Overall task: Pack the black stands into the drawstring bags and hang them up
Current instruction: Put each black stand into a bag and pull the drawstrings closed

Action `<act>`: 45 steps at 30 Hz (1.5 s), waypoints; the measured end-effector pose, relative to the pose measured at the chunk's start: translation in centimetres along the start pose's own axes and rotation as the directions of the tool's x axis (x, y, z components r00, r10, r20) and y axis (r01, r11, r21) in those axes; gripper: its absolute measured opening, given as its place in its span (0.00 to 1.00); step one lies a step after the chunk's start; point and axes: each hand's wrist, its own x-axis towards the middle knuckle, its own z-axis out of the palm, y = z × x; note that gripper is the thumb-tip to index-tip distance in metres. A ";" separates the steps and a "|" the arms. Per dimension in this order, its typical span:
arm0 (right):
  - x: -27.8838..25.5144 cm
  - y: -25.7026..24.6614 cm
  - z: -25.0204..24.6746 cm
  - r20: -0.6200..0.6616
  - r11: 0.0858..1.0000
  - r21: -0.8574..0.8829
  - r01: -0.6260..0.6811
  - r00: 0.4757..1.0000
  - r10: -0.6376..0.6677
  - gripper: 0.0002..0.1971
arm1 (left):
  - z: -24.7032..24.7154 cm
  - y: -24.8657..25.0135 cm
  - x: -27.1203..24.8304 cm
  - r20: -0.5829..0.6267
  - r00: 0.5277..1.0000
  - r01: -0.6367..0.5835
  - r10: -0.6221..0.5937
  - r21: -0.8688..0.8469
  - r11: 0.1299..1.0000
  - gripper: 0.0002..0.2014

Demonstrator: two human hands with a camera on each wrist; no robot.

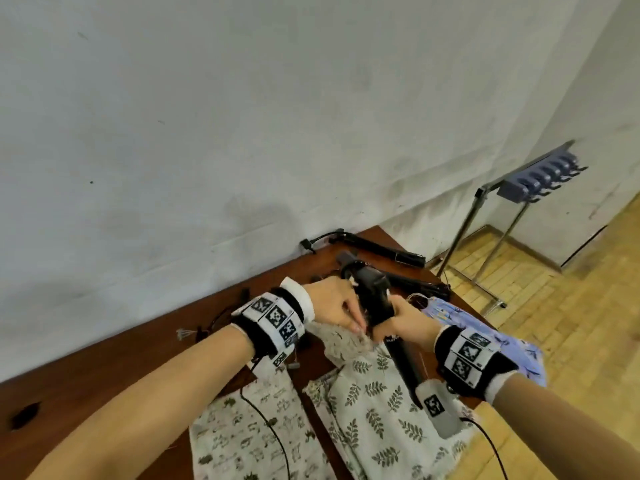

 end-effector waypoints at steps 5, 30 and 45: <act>0.2 5.6 3.1 0.227 0.935 -0.242 -0.257 0.922 0.312 0.17 | 8.2 -3.8 -2.0 0.138 0.956 0.249 -0.261 0.095 0.964 0.25; -0.5 7.4 5.1 0.172 0.765 -0.484 -0.425 0.811 0.559 0.15 | 12.5 -2.8 -2.6 -0.371 0.813 0.550 -0.448 0.241 0.799 0.47; 0.4 4.0 6.0 -0.086 0.684 -0.633 -0.363 0.911 0.404 0.22 | 10.2 2.5 -0.7 -0.287 0.955 0.202 -0.067 0.469 0.860 0.38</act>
